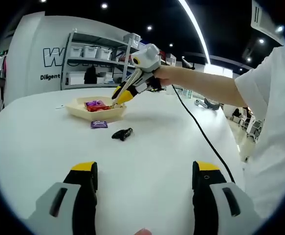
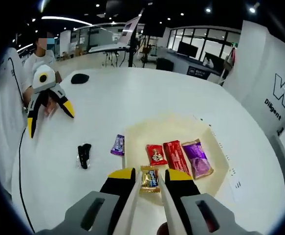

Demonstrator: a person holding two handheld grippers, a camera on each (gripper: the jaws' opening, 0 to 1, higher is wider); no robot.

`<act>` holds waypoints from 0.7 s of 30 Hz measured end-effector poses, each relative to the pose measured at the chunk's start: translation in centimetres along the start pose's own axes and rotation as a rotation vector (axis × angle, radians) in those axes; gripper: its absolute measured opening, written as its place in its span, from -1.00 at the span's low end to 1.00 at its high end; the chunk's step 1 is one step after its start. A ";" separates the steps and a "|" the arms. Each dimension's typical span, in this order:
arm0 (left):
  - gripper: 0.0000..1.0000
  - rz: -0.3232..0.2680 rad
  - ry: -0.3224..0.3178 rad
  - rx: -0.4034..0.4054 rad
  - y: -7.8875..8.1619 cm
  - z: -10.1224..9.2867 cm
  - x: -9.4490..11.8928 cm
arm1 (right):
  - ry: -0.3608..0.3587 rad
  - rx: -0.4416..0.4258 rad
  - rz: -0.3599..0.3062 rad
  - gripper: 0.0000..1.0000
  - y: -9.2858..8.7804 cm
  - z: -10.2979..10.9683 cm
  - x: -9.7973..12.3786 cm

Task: Place the target food into the container with the food tongs after gripping and lifting it, then release it inside without dropping or visibly crushing the food.

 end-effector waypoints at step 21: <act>0.54 0.009 0.004 0.003 -0.2 0.1 -0.1 | 0.028 0.073 0.051 -0.63 -0.9 -1.1 -1.0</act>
Point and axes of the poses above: the point that each gripper's makers call its tool centre point, and the gripper's own axes: x roughly backward along the fingers, z roughly to its left, y roughly out of its top, the point moved 9 cm from there along x, roughly backward along the fingers, and after that the axes turned 14 degrees about -z, right-handed, at the moved point
